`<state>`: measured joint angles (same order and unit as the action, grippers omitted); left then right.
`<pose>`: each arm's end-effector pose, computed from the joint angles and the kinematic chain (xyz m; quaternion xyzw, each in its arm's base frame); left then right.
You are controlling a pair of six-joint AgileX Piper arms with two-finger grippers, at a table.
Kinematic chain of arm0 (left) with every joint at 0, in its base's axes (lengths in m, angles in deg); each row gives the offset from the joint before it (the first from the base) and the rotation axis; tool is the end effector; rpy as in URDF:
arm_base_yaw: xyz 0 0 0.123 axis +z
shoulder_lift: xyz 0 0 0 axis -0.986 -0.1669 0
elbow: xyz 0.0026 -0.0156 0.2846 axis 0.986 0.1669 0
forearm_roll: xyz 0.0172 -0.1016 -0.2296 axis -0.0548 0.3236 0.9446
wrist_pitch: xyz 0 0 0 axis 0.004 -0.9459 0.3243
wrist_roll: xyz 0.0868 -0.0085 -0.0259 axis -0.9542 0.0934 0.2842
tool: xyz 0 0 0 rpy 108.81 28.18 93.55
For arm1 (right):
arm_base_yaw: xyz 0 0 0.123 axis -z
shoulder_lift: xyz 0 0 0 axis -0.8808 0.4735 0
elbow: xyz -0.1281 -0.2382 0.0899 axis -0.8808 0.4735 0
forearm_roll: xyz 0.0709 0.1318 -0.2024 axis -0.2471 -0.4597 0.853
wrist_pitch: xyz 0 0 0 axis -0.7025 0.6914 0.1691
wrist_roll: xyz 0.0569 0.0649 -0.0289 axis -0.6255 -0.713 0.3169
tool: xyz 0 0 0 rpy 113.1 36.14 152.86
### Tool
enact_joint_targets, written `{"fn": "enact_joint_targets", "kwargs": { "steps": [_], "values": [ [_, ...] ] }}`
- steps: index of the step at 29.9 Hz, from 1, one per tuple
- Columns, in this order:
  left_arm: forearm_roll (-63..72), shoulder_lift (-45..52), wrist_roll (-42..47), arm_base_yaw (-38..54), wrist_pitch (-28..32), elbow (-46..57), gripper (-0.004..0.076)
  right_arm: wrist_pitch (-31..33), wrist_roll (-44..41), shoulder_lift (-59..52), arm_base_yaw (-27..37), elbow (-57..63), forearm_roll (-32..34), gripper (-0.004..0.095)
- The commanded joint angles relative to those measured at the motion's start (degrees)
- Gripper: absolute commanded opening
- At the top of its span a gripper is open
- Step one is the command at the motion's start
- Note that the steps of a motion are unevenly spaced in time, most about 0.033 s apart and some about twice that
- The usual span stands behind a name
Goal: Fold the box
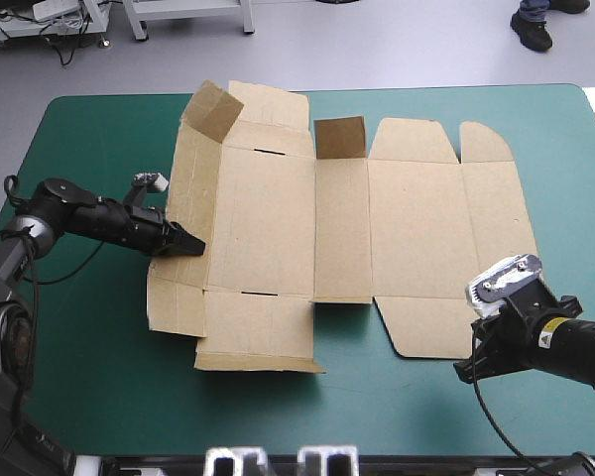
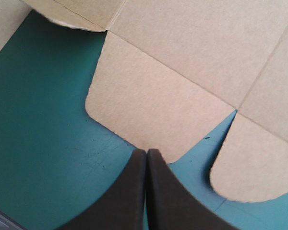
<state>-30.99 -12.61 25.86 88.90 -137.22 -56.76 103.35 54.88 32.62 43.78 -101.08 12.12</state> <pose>0.3240 -0.0170 0.2406 0.1912 0.9019 -0.3475 0.1713 0.1107 0.0459 0.3380 -0.2480 0.9115 0.0707 0.3205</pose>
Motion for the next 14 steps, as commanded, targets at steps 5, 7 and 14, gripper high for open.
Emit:
{"fn": "enact_joint_targets", "kwargs": {
  "steps": [5, 7, 14],
  "values": [
    [-12.74, 12.28, 4.40, -5.53, -5.53, -12.20, -0.0010, -5.50, 0.54, 0.01, -0.12, -1.36, -0.57, -0.0024],
    [-17.26, 13.88, 6.31, -7.62, -5.40, -15.54, -0.0010, -6.48, 0.54, 0.01, -0.12, -1.36, -0.73, -0.0024],
    [-32.36, 15.94, 10.95, -17.56, -5.29, -28.88, -0.0010, -13.28, 0.54, 0.01, -0.12, -1.73, -3.33, -0.0024]
  ]
}}
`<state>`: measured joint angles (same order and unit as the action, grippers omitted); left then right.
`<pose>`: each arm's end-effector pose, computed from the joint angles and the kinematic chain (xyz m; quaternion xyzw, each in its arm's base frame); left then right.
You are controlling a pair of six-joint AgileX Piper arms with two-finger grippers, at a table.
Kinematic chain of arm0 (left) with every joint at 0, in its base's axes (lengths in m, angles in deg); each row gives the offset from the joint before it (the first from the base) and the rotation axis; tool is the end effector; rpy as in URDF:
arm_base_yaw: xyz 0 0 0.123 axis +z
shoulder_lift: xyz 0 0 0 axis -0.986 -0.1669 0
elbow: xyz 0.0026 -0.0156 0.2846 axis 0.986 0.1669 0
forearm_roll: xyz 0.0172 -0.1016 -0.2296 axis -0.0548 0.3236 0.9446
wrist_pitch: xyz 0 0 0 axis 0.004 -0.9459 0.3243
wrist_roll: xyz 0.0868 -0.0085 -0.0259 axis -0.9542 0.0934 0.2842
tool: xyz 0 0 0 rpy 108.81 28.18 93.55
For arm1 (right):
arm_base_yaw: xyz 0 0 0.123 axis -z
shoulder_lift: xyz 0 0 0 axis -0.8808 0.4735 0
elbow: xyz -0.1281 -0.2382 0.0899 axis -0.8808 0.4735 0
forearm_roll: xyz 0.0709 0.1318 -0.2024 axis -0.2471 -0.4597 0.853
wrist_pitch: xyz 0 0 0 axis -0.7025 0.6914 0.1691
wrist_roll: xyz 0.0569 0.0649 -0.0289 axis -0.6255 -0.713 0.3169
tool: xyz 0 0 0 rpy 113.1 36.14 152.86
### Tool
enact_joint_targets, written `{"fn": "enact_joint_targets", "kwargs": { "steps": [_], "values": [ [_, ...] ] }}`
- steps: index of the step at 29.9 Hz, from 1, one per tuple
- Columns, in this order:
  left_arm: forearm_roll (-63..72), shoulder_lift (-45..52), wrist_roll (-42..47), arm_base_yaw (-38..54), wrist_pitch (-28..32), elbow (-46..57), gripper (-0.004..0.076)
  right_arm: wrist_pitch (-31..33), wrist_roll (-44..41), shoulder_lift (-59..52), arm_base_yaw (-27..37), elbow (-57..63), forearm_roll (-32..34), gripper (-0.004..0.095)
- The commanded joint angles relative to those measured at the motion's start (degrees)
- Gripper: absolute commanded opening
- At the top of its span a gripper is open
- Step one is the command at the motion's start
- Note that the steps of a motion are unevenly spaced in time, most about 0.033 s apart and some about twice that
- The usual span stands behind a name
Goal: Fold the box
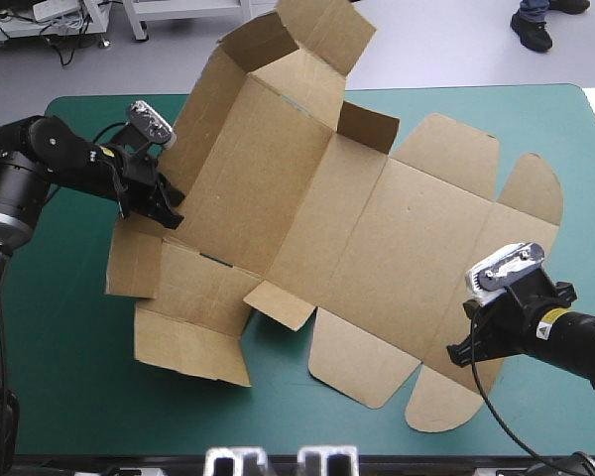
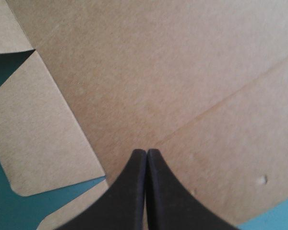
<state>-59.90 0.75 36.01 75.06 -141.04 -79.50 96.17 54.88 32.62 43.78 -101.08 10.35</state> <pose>0.2931 -0.0588 0.3958 0.3869 0.8722 -0.0945 0.2840 0.1183 0.0500 0.3457 -0.2350 0.8912 0.0872 0.3780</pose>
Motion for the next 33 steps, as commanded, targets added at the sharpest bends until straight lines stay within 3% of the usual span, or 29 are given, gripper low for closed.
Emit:
{"fn": "enact_joint_targets", "kwargs": {
  "steps": [1, 7, 12, 15, 24, 30, 33],
  "values": [
    [-5.38, 2.57, 0.79, -5.63, -1.23, -7.37, -0.0010, -6.79, 0.54, 0.01, -0.12, -1.86, -1.65, -0.0024],
    [-25.82, 2.57, 0.79, -18.71, 3.58, -10.50, -0.0010, -8.17, 1.47, 0.01, -0.12, -4.27, -1.55, -0.0024],
    [-48.76, 1.67, 6.83, -30.28, 6.57, -10.27, -0.0010, -8.19, 3.24, 0.01, -0.12, -6.60, -1.55, -0.0024],
    [-53.80, 1.55, 9.25, -34.31, 9.50, -10.27, -0.0010, -9.15, 4.48, 0.01, -0.12, -8.29, -0.97, -0.0024],
    [-63.54, 1.32, 19.11, -37.31, 20.25, -7.97, -0.0010, -9.64, 6.04, 3.78, -0.12, -19.01, 1.89, -0.0024],
    [-68.23, 1.77, 26.87, -37.39, 24.23, 4.07, -0.0010, -5.05, 6.04, 11.03, -0.12, -28.84, 2.03, -0.0024],
    [-76.43, 3.99, 35.90, -38.81, 30.70, 12.67, -0.0010, -0.92, 7.25, 15.44, -0.12, -33.86, 2.03, -0.0024]
  ]
}}
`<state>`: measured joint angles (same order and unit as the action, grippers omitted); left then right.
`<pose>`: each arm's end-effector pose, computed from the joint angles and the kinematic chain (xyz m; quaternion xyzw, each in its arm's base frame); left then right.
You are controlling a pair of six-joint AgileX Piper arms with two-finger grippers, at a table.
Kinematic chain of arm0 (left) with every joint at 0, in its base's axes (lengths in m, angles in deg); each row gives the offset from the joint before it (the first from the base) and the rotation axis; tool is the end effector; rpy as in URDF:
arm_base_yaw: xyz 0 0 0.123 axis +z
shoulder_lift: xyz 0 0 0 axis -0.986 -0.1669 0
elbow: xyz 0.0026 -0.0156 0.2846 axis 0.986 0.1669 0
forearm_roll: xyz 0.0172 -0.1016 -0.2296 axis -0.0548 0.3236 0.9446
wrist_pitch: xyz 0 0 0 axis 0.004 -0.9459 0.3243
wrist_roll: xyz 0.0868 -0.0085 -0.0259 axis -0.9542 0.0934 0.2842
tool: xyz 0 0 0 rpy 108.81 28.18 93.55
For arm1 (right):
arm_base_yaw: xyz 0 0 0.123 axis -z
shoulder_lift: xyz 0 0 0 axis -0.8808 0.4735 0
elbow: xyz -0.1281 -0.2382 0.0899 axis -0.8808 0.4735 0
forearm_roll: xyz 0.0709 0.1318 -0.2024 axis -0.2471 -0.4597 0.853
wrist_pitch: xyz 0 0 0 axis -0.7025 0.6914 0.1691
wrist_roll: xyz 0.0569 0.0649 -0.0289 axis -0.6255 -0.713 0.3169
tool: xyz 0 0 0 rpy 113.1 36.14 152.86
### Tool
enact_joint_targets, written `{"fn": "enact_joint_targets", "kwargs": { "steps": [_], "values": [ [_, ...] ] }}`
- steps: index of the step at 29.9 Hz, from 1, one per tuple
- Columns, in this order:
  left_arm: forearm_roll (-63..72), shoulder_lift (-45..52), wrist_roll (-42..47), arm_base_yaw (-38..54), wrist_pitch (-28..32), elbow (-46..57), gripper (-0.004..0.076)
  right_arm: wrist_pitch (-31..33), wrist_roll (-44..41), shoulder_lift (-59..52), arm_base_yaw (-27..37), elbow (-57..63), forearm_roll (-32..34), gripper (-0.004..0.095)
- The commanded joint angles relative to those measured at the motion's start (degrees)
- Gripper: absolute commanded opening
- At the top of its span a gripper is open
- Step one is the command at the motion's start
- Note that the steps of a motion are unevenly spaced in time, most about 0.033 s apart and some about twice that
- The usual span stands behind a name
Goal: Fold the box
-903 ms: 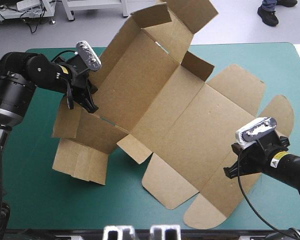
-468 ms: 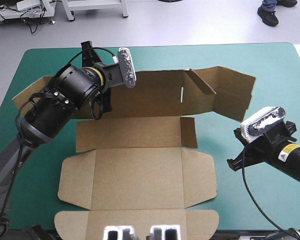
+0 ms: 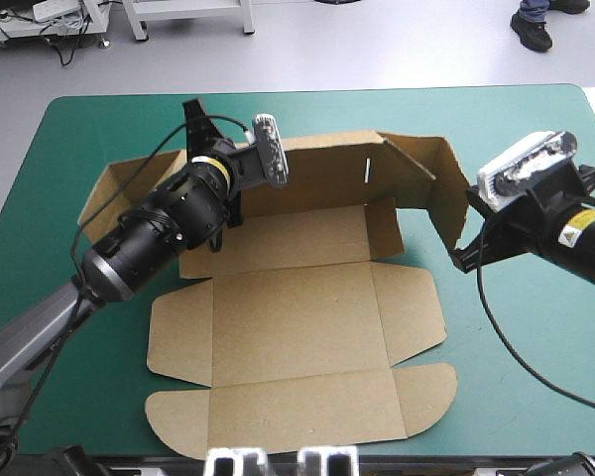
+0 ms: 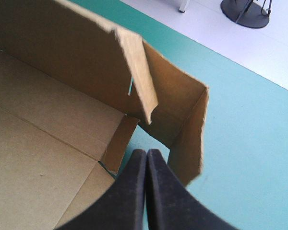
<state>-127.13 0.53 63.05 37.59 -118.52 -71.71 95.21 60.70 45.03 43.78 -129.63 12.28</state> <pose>0.2713 -0.1839 0.3895 0.5437 0.6773 0.2849 0.4055 0.1574 0.0600 0.4655 -0.2694 0.8121 0.0510 0.5151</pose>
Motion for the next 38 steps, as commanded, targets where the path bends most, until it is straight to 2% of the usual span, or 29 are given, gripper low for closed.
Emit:
{"fn": "enact_joint_targets", "kwargs": {
  "steps": [1, 3, 6, 12, 16, 19, 23, 38],
  "values": [
    [-13.19, 4.97, 12.63, -1.86, 10.06, 7.05, -0.0010, 0.69, 1.72, 4.17, -0.12, -6.56, 0.10, -0.0024],
    [-24.39, 6.73, 21.91, -3.22, 12.82, 11.88, -0.0010, 1.77, 2.10, 6.99, -0.12, -9.81, 0.10, -0.0025],
    [-37.84, 8.76, 31.46, -4.50, 13.61, 17.30, -0.0010, 3.00, 2.75, 10.95, -0.12, -14.79, 0.10, -0.0024],
    [-50.44, 10.89, 42.49, -4.49, 13.16, 25.47, -0.0010, 7.97, 3.62, 19.75, 1.28, -27.11, 0.12, -0.0025],
    [-52.90, 10.99, 43.83, -4.49, 12.81, 27.01, -0.0010, 13.89, 3.62, 26.76, 3.57, -37.13, -1.98, -0.0025],
    [-53.97, 10.99, 45.09, -4.49, 12.60, 27.01, -0.0010, 17.95, 3.68, 32.34, 5.61, -42.98, -5.88, -0.0025],
    [-55.37, 10.99, 47.22, -4.37, 11.18, 27.01, -0.0010, 17.95, 3.56, 36.95, 6.62, -44.23, -10.48, -0.0025],
    [-55.37, 7.86, 44.65, -0.40, 11.92, 27.01, -0.0010, 17.84, 2.78, 48.34, 6.62, -44.23, -10.42, -0.0025]
  ]
}}
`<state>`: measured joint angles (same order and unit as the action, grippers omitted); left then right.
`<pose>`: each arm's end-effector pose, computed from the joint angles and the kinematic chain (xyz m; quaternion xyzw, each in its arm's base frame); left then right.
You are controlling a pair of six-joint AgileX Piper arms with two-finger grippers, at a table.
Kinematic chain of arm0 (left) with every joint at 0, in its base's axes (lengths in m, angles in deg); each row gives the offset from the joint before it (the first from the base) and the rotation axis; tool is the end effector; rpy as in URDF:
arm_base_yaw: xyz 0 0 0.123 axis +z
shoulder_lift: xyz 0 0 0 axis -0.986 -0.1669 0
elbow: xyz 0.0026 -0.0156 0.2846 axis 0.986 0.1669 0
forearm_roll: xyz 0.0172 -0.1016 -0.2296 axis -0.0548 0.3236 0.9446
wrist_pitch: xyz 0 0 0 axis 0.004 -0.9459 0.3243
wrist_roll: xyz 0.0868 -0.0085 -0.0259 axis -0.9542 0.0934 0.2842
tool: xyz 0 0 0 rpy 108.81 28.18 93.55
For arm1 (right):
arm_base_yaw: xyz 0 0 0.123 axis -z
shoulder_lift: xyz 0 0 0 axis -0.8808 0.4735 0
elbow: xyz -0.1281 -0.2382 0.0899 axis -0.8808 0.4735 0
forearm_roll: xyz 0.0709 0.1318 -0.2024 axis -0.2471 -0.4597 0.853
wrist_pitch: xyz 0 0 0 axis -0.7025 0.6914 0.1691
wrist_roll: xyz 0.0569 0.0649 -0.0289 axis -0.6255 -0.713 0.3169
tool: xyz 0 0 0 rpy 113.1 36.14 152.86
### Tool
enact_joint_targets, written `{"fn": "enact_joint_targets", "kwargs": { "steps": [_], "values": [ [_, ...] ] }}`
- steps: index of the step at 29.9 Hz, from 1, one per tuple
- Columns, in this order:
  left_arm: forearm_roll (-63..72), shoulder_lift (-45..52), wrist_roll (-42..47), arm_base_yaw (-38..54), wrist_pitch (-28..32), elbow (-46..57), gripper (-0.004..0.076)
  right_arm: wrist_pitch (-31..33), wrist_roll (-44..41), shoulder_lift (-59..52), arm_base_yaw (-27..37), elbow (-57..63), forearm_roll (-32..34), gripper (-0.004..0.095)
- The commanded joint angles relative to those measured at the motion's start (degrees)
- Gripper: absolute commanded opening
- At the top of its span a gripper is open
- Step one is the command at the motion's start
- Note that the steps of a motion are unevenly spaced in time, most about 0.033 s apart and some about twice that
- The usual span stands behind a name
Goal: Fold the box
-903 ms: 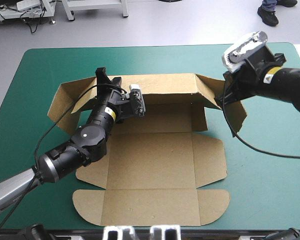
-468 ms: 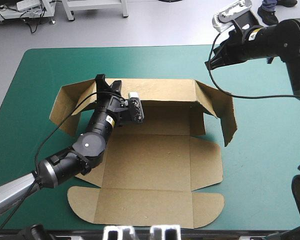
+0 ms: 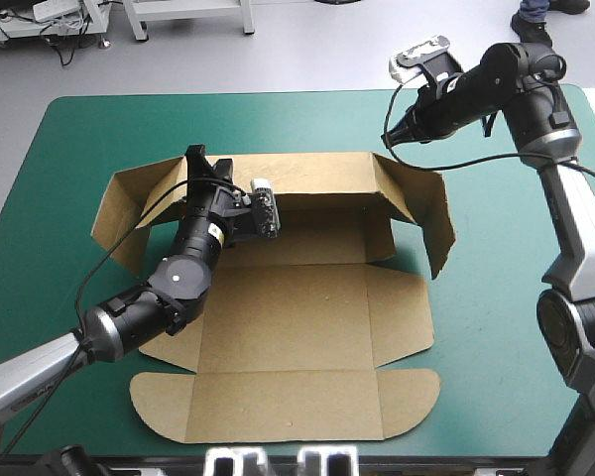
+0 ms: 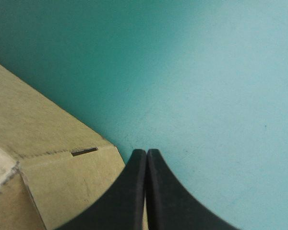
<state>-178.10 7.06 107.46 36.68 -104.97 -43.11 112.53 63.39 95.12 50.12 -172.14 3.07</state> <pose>0.2492 -0.1656 0.3193 0.5429 0.5621 0.3715 0.5012 0.3855 0.1033 0.4152 -0.2722 0.8986 0.1083 0.3266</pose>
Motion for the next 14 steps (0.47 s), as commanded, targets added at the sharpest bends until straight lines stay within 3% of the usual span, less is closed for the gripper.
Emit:
{"fn": "enact_joint_targets", "kwargs": {
  "steps": [1, 14],
  "values": [
    [-4.39, 1.18, 0.24, 0.50, -1.38, -1.59, -0.0010, 0.52, 0.08, -1.26, 0.28, -1.72, -1.21, -0.0025],
    [-4.39, -1.77, 1.27, 3.86, 1.03, -1.59, -0.0010, 0.53, 0.08, 3.14, 1.90, -0.25, -2.31, -0.0025]
  ]
}}
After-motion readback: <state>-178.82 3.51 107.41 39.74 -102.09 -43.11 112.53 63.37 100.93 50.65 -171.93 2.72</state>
